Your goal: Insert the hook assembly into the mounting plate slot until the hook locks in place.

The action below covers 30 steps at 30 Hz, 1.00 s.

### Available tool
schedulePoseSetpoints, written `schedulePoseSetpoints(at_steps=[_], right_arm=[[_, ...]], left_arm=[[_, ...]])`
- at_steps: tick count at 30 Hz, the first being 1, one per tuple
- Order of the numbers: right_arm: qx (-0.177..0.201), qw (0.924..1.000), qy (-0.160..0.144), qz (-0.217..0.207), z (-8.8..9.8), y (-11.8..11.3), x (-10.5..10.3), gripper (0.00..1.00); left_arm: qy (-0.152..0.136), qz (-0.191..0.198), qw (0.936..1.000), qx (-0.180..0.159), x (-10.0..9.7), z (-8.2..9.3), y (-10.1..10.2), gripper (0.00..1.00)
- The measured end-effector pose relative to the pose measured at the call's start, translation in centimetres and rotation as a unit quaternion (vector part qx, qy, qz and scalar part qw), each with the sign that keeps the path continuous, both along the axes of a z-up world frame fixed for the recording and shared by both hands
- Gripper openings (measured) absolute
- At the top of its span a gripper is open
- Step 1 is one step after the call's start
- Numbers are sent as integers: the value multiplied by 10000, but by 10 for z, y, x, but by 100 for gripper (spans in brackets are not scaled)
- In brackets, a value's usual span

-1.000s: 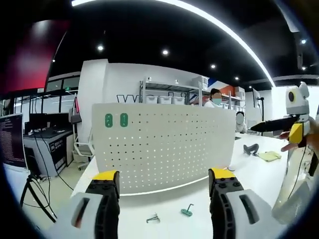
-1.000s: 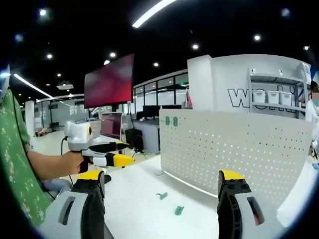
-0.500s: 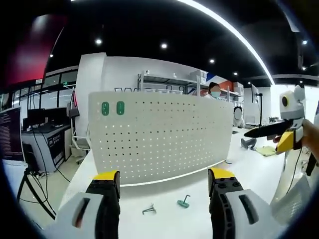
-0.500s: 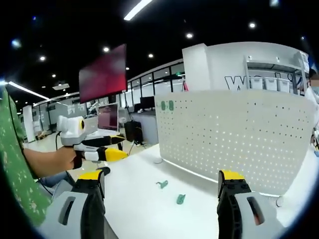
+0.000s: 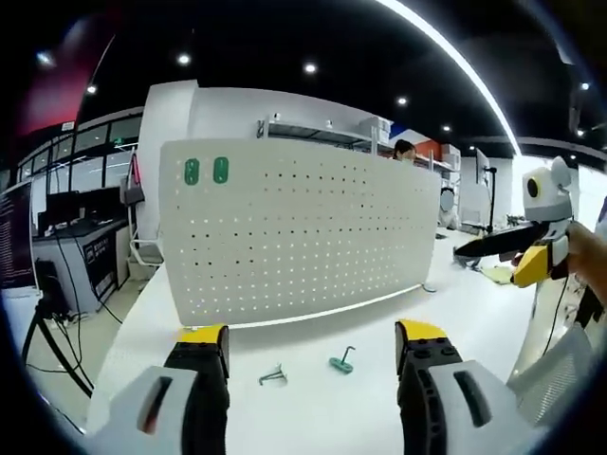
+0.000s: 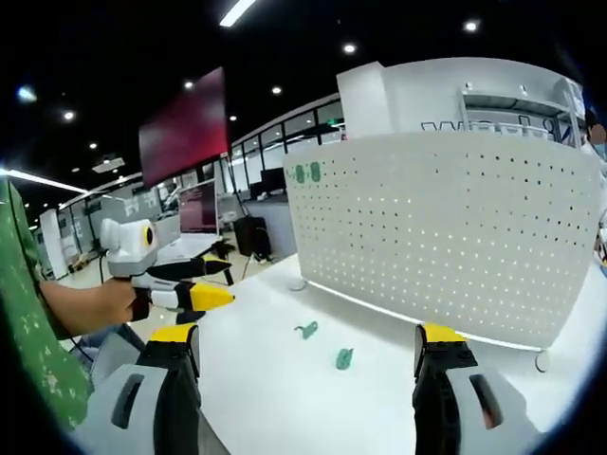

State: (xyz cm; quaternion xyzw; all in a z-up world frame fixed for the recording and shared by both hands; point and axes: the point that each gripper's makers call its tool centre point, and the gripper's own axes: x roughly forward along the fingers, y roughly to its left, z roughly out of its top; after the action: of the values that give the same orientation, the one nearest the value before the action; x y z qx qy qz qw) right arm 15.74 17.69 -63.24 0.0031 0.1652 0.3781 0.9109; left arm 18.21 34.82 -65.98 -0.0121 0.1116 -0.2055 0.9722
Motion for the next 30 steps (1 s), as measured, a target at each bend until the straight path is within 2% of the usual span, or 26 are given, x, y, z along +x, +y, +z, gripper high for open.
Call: schedulePoseSetpoints(at_steps=[13,30], right_arm=[[-67,9993,362,-62,-28,1,19,93],[-281,9965,783,-124,-65,4,42,80]], left_arm=[[297,-39,9996,-3,2,-23,-1,72],[407,-159,9990,-32,3,-31,-8,70]])
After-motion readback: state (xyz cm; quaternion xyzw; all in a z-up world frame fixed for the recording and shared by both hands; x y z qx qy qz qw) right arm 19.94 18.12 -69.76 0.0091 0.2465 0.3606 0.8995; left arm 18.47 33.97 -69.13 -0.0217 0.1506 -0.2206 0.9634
